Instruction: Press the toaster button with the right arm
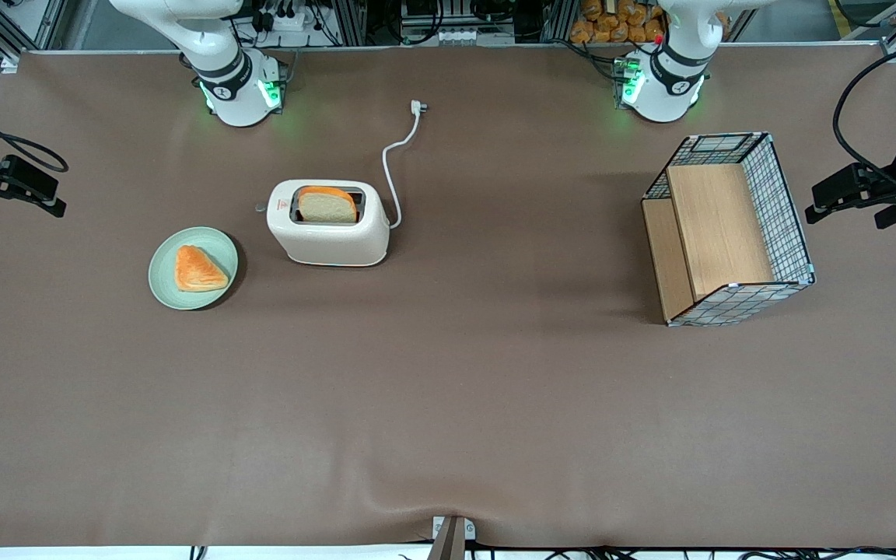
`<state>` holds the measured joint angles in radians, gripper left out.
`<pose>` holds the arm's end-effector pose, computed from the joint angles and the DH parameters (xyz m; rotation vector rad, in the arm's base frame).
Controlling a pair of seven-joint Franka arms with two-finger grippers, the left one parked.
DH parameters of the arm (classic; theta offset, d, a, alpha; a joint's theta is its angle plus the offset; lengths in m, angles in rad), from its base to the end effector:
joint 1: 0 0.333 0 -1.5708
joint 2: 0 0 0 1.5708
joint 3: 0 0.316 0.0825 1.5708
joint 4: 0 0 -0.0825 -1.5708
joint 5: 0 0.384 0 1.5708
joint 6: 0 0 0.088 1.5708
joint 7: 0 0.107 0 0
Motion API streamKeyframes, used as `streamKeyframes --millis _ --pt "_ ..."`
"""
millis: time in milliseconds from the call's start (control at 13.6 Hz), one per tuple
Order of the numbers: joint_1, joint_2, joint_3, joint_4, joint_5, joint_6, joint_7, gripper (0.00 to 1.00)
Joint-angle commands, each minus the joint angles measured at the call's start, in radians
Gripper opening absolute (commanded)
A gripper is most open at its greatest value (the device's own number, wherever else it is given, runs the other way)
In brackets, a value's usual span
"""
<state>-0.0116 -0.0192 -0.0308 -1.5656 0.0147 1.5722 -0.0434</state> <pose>0.5486 -0.0219 0.6377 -3.1271 -0.0018 -0.0413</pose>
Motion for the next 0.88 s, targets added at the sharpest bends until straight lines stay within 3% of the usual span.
streamKeyframes --millis 0,806 --pt "-0.019 0.01 0.015 0.022 -0.013 -0.015 0.008 1.0" --pt "-0.011 0.01 0.017 0.021 -0.028 -0.001 0.0 1.0"
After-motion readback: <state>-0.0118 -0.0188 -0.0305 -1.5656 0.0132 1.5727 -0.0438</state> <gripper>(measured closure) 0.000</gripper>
